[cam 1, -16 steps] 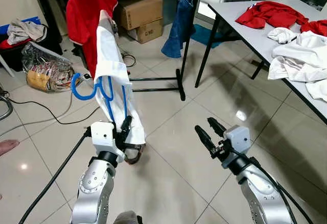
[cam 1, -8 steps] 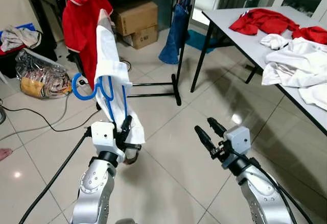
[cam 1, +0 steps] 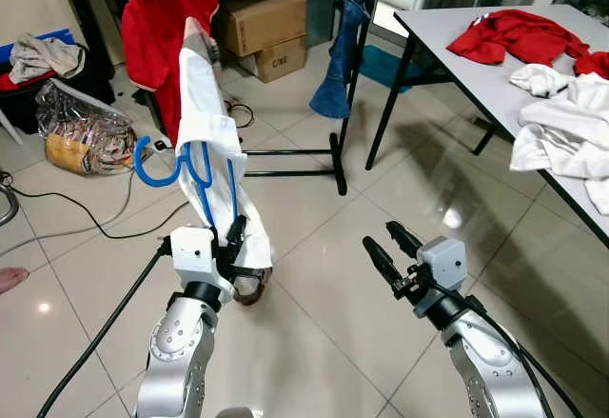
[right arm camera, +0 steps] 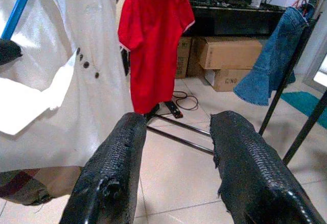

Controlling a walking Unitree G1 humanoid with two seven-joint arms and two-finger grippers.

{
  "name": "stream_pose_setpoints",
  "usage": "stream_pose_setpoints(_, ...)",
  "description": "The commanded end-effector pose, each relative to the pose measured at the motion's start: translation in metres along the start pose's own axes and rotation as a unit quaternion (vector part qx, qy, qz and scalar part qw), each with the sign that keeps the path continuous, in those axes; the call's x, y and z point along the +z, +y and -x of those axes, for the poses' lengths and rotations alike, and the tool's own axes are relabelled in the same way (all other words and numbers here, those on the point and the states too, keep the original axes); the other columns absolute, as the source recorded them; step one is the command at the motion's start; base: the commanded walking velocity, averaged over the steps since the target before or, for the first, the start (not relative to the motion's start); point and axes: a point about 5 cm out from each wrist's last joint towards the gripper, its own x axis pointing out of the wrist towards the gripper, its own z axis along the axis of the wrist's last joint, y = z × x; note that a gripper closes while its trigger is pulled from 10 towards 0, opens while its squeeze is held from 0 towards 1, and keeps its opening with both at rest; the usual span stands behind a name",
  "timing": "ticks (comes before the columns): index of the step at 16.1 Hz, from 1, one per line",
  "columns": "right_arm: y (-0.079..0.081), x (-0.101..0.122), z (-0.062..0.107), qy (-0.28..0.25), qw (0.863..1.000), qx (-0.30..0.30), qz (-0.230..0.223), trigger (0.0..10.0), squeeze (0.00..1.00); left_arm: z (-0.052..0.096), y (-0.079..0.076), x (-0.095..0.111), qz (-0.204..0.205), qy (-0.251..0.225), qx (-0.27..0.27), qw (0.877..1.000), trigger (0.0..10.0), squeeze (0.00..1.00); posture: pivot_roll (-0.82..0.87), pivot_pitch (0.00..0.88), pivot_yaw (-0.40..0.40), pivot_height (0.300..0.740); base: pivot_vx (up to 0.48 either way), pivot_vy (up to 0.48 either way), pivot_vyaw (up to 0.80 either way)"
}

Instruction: Hang hanger

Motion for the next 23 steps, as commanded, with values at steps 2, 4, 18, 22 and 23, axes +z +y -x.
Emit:
stream_pose_setpoints(2,-0.0007,0.0017,-0.001,-0.002,1.0,0.007,0.011,10.0,0.0,-0.0024,-0.0023,0.0055,-0.004,-0.019,-0.001,1.0,10.0,0.0,0.19,0.014,-0.006,0.74,0.439,0.0,0.0)
stream_pose_setpoints(4,-0.0002,0.0016,-0.0009,-0.002,1.0,0.007,0.01,10.0,0.0,-0.0017,-0.0023,0.0055,-0.005,-0.019,-0.002,1.0,10.0,0.0,0.19,0.015,-0.006,0.74,0.442,0.0,0.0)
stream_pose_setpoints(18,-0.001,0.0018,-0.0035,-0.003,1.0,0.01,0.015,10.0,0.0,-0.0048,-0.0025,0.0055,-0.004,-0.02,-0.002,1.0,10.0,0.0,0.19,0.009,-0.008,0.74,0.44,0.0,0.0)
stream_pose_setpoints(22,-0.0017,0.0019,-0.0044,-0.004,1.0,0.011,0.02,10.0,0.0,-0.0059,-0.0032,0.0056,-0.004,-0.022,-0.002,1.0,10.0,0.0,0.19,0.006,-0.01,0.74,0.441,0.0,0.0)
stream_pose_setpoints(23,-0.0015,0.002,-0.0046,-0.004,1.0,0.012,0.021,10.0,0.0,-0.0062,-0.0033,0.0058,-0.004,-0.022,-0.002,1.0,10.0,0.0,0.19,0.006,-0.01,0.74,0.442,0.0,0.0)
